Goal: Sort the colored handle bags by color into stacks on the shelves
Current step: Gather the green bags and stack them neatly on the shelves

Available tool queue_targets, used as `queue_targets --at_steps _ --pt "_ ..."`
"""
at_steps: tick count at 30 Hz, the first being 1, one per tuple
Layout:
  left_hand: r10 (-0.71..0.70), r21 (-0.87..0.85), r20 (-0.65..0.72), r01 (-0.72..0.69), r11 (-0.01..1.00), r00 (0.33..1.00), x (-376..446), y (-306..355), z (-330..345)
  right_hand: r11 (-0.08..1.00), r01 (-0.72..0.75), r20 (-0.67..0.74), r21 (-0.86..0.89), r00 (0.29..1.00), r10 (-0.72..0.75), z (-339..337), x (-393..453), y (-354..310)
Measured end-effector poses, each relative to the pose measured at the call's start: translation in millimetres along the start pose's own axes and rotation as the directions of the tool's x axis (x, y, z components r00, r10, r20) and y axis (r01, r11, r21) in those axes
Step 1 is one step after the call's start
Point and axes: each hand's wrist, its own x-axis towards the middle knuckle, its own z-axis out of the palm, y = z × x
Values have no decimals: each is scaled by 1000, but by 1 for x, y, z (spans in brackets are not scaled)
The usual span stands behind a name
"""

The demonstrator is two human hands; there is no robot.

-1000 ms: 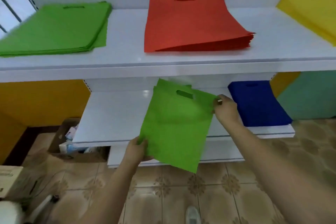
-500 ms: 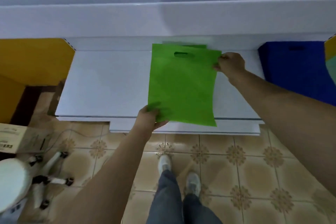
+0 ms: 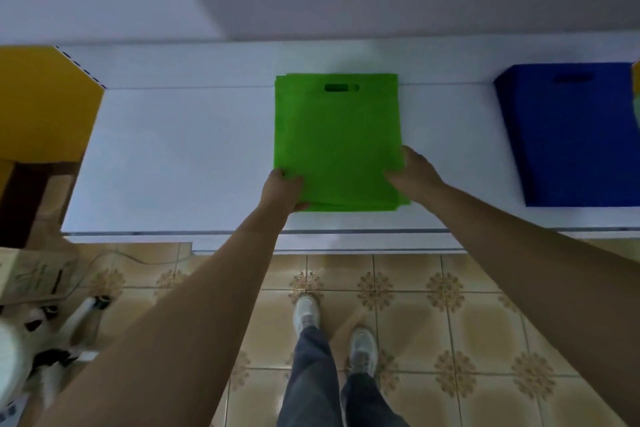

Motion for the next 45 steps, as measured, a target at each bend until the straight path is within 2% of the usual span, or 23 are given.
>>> queue_targets --at_steps 1,2,3,8,11,18,23,28,35,37,41,42,45 --pt "81 249 -52 -66 966 995 1 -5 -2 999 -17 5 31 1000 16 4 3 3" --pt "168 451 -101 -105 886 981 0 -8 -3 999 -27 12 47 1000 27 6 3 3" --pt "215 545 -126 -114 831 968 -1 -11 -3 998 -27 18 54 1000 26 8 5 5" --pt "193 555 -36 -141 820 981 5 -20 2 995 -4 5 102 1000 3 17 16 4" --pt "225 564 -40 -164 809 973 10 -27 0 993 -8 -17 115 1000 10 22 22 3" --pt "306 666 18 -240 706 952 1 -31 -12 997 54 -33 -57 998 -56 19 5 -13" --pt "389 619 -34 -286 732 920 -39 -28 -29 964 182 -97 -191 974 -204 4 -21 -60" --pt "526 537 -85 -406 740 846 -106 -41 -57 872 400 -151 -283 879 -452 1 -58 -134" --pt "582 421 -179 -474 774 793 -207 -73 -103 723 656 -12 -216 739 -674 24 -169 -211" --pt "603 417 -192 -492 764 774 -229 -78 -119 656 725 21 -210 674 -739 27 -207 -231" --pt "662 423 -213 -544 725 718 -266 -82 -164 428 866 26 -258 449 -893 25 -285 -271" --pt "675 420 -221 -556 718 705 -275 -83 -177 404 880 18 -248 421 -907 25 -304 -279" --pt "718 424 -259 -592 685 646 -300 -88 -218 392 906 -13 -162 395 -918 27 -348 -301"
